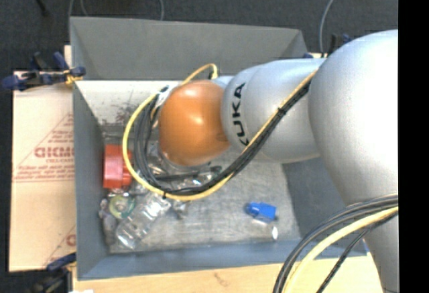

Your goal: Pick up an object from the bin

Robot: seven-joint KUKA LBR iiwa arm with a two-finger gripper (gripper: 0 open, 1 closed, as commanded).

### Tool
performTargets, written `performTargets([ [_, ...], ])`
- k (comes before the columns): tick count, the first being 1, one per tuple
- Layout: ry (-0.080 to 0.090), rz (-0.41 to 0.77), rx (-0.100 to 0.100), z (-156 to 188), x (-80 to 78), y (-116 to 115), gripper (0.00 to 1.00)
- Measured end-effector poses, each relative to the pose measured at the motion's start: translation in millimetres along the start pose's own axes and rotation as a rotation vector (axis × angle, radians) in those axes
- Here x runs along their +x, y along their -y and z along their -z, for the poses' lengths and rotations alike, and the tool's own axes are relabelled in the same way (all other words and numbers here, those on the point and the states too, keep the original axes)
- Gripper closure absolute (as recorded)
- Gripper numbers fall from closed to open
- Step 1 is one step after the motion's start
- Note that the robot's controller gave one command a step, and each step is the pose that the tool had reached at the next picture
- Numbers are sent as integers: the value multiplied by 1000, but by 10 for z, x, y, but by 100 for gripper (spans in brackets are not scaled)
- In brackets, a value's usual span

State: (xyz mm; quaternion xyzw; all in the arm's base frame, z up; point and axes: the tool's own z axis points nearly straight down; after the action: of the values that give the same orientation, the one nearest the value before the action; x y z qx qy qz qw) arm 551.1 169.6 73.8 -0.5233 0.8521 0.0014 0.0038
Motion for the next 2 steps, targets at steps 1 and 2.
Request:
performTargets([
  [1, 5, -2, 4, 30, -20, 14, 100],
  [2, -6, -10, 2, 369, -19, 30, 100],
])
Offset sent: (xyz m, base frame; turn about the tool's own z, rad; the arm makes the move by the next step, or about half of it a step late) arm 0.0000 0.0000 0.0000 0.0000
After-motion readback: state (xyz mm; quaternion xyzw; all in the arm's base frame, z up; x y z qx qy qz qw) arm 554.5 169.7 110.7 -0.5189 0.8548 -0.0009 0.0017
